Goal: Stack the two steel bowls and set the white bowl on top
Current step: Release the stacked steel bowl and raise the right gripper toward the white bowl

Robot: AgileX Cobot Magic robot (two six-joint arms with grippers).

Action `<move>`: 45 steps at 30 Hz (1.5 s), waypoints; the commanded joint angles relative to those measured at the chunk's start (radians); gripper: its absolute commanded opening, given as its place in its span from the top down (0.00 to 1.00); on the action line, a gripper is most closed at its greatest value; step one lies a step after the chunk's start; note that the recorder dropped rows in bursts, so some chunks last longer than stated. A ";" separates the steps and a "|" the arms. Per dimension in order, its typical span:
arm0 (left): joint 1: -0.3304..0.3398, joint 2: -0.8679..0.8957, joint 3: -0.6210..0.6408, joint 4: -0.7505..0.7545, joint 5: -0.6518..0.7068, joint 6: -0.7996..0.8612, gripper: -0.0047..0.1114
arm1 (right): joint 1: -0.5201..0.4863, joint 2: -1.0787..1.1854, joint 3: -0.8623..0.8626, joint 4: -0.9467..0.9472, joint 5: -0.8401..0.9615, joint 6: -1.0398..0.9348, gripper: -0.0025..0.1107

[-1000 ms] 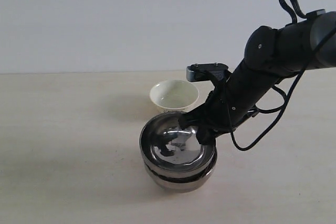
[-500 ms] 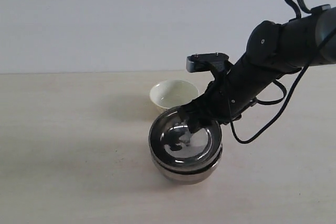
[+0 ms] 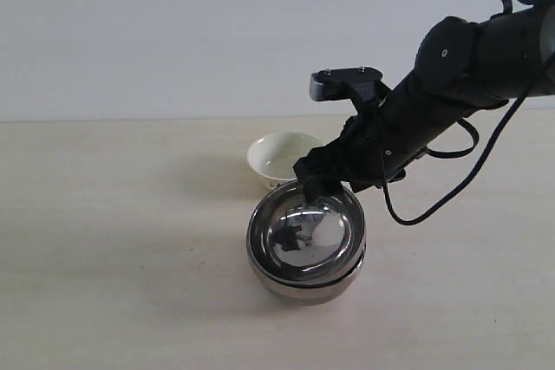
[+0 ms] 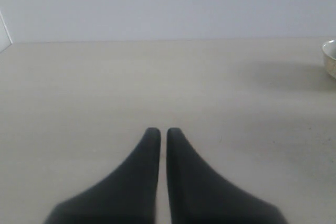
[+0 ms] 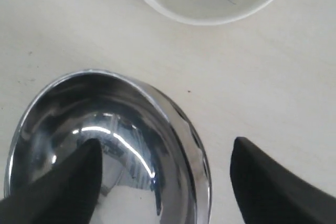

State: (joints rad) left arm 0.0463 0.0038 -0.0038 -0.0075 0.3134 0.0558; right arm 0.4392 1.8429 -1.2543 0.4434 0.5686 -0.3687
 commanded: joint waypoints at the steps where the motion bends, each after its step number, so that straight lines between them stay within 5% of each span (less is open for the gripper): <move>1: 0.001 -0.004 0.004 -0.003 -0.001 0.001 0.92 | 0.000 -0.059 -0.004 -0.014 -0.046 -0.008 0.43; 4: 0.001 -0.004 0.004 -0.003 -0.001 0.001 0.92 | 0.000 -0.099 -0.004 -0.030 -0.043 -0.008 0.50; 10: 0.001 -0.004 0.004 -0.003 -0.001 0.001 0.92 | 0.000 -0.141 -0.004 -0.048 0.088 -0.066 0.98; 17: 0.001 -0.004 0.004 -0.003 -0.001 0.001 0.92 | 0.000 -0.126 0.008 -0.104 0.166 -0.057 0.98; 45: 0.001 -0.004 0.004 -0.003 -0.001 0.001 0.92 | 0.000 -0.081 0.006 -0.077 -0.019 -0.042 0.98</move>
State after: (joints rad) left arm 0.0463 0.0038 -0.0038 -0.0075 0.3134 0.0558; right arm 0.4392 1.7807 -1.2376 0.3356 0.6128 -0.4074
